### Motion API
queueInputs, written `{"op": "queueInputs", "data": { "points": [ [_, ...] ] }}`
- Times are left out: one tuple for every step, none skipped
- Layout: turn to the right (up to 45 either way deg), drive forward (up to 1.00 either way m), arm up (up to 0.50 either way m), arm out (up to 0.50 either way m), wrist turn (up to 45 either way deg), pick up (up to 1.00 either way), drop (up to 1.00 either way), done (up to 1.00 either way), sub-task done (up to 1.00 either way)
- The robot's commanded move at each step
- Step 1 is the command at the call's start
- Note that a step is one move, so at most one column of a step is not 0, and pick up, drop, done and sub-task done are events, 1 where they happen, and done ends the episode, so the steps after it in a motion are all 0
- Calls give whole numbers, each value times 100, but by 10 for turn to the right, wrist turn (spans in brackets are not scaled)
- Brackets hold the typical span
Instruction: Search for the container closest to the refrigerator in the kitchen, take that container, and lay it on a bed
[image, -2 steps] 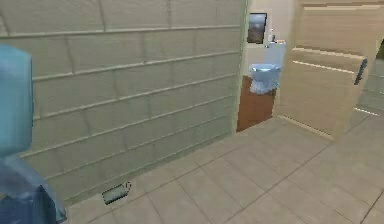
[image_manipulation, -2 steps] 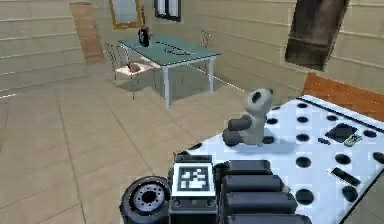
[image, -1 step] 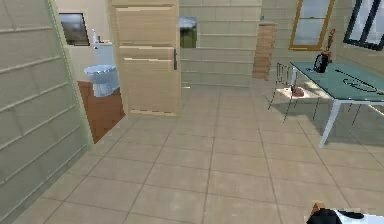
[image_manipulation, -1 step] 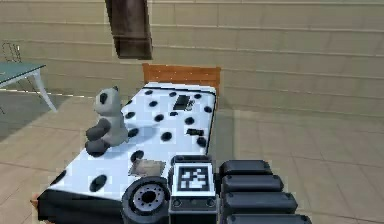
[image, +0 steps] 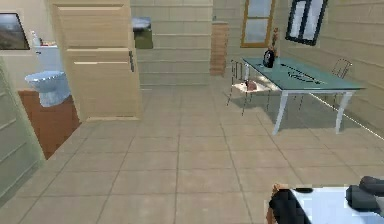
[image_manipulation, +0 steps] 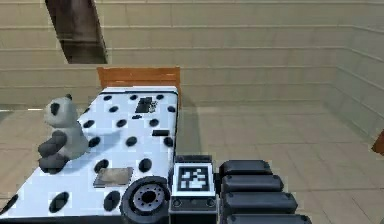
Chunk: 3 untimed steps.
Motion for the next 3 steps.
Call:
{"op": "queueInputs", "data": {
  "points": [
    [0,100,0,0,0,0,0,0,0],
    [90,0,0,0,0,0,0,0,0],
    [0,20,0,0,0,0,0,0,0]
  ]
}}
